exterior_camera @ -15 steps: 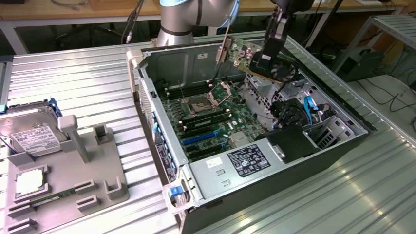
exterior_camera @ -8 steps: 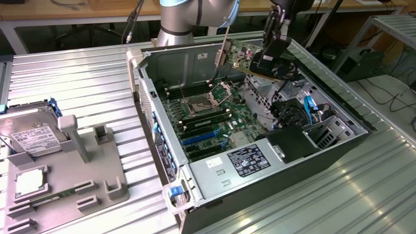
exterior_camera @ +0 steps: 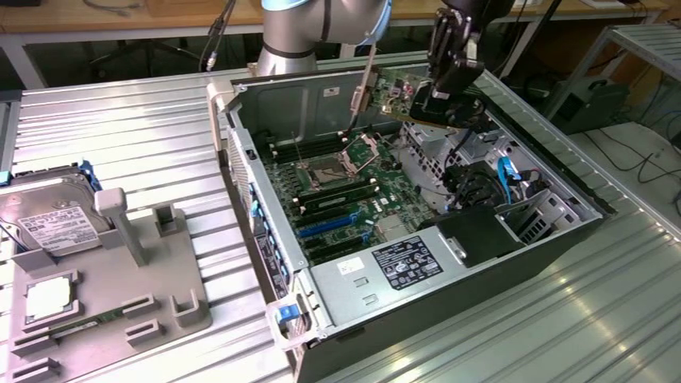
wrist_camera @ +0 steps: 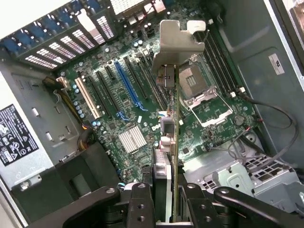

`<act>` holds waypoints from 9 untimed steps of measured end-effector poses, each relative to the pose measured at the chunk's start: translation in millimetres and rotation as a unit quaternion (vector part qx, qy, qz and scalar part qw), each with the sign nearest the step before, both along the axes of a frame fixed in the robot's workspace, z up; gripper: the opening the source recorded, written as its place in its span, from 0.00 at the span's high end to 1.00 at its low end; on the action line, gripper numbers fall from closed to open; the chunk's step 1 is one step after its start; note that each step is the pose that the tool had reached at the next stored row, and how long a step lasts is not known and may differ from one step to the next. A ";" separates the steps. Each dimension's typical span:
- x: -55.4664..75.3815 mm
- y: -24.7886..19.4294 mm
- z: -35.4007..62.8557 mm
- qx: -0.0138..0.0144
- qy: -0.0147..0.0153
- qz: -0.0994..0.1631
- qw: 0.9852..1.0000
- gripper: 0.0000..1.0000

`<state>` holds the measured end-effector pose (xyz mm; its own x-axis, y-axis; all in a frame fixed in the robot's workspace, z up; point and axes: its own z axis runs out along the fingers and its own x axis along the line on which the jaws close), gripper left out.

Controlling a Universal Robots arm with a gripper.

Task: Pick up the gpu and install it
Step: 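Insert the gpu into the slot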

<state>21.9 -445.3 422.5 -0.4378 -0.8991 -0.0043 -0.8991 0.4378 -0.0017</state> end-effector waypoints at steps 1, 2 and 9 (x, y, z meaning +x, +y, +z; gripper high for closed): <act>0.0 0.0 0.0 0.000 0.000 0.008 1.000 0.72; 0.0 0.0 0.0 0.000 0.000 0.018 1.000 0.72; 0.0 0.0 0.0 0.000 0.000 0.076 0.997 0.72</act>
<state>21.9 -445.3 422.5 -0.2956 -0.9553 -0.0043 -0.9553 0.2956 -0.0018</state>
